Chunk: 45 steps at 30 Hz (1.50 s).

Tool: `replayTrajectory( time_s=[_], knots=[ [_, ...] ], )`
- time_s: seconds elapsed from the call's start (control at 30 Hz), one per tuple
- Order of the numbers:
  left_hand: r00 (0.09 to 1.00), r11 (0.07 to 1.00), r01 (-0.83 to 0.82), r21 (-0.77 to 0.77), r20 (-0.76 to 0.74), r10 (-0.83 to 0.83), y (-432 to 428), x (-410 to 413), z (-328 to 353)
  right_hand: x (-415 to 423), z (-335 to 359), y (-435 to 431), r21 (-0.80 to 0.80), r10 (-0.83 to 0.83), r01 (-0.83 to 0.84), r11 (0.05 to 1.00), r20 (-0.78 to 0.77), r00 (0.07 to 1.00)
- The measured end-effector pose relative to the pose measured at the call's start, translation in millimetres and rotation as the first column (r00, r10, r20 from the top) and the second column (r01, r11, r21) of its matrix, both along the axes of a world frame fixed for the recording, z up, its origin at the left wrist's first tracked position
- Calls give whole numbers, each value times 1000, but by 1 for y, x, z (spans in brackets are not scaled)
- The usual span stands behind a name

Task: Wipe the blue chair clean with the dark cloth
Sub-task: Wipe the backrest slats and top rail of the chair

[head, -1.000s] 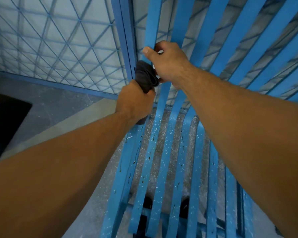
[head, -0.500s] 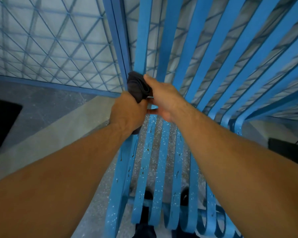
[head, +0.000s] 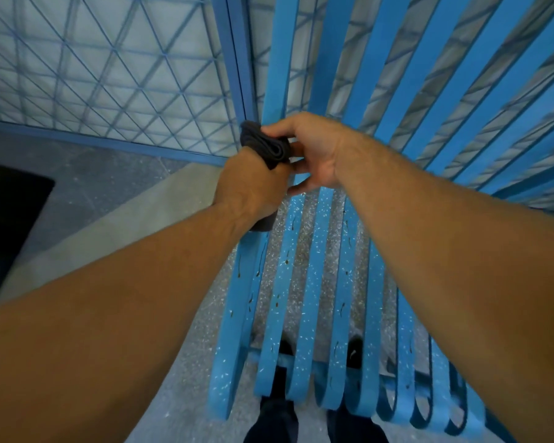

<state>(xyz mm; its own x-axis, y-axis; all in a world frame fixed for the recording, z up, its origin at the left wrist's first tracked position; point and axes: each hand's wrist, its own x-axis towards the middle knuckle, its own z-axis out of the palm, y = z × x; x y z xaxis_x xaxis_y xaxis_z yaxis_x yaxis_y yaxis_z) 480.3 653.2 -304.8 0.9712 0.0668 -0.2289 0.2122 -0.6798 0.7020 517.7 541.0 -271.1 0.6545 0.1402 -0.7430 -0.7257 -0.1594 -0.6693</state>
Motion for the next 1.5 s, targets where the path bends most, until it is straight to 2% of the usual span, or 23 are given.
replayTrajectory(
  time_s=[0.13, 0.2, 0.3, 0.37, 0.43, 0.5, 0.57, 0.6, 0.67, 0.73, 0.77, 0.8, 0.87, 0.9, 0.97, 1.07, 1.13, 1.2, 1.33, 1.5],
  knots=[
    [1000, 1000, 10, 2, -13, -10, 8, -24, -2, 0, 2, -1, -9, 19, -19, 1000, -25, 1000],
    [994, 987, 88, 137, -74, -79, 14, -34, 2, -1, 1, 0, 15, 11, -10, 1000, -39, 999],
    [964, 864, 254, 436, -41, -263, 23, -23, 12, -3, -2, -1, 23, -8, 9, 1000, -27, 1000],
    [956, 828, 262, 495, -14, -294, 24, -8, 16, -3, -4, -1, 4, -16, 16, 1000, -13, 1000],
    [975, 890, 202, 408, 0, -221, 19, 1, 12, -2, -4, -2, -25, -6, 6, 1000, 0, 1000],
    [998, 983, 65, 170, -11, -64, 8, -1, 3, -2, -1, -3, -54, 16, -16, 998, 11, 1000],
    [996, 996, -84, -9, -9, 83, 0, -11, -5, -1, 1, -3, -84, 32, -30, 996, 22, 999],
    [996, 995, -93, -36, 8, 93, 0, -16, -8, -2, 2, -3, -93, 35, -32, 995, 24, 999],
    [1000, 997, 10, -75, 1, -10, 9, -27, -9, -2, 3, -2, -91, 50, -48, 995, 29, 998],
    [977, 982, 179, -58, -110, -185, 24, -32, -6, -2, 2, -2, -78, 71, -69, 995, 32, 997],
    [954, 966, 259, 1, -160, -256, 31, -32, -3, -3, 2, -2, -72, 81, -78, 994, 33, 996],
    [934, 939, 331, 89, -173, -313, 35, -28, -2, -4, 2, -2, -67, 85, -83, 994, 34, 996],
    [926, 887, 377, 265, -90, -367, 36, -19, 1, -5, 3, -1, -71, 79, -75, 995, 43, 996],
    [937, 888, 338, 312, -25, -348, 34, -15, 2, -6, 4, 0, -79, 69, -65, 995, 48, 996],
    [979, 945, 171, 278, 58, -195, 24, -17, 5, -7, 5, 1, -97, 53, -48, 994, 57, 997],
    [992, 982, -120, 143, 52, 114, -2, -39, 5, -8, 3, 1, -104, 46, -39, 994, 70, 997],
    [976, 969, -218, 116, 51, 214, -11, -51, 4, -8, 1, 1, -101, 53, -45, 994, 79, 995],
    [983, 978, -181, 99, 60, 176, -7, -54, 1, -8, -1, 1, -101, 51, -42, 994, 91, 995],
    [999, 995, 39, 94, 10, -40, 12, -45, 2, -7, -2, -1, -72, 56, -50, 996, 90, 994],
    [959, 959, 278, 50, -65, -275, 34, -24, 5, -7, -3, -1, -75, 65, -58, 996, 100, 993]
  ],
)
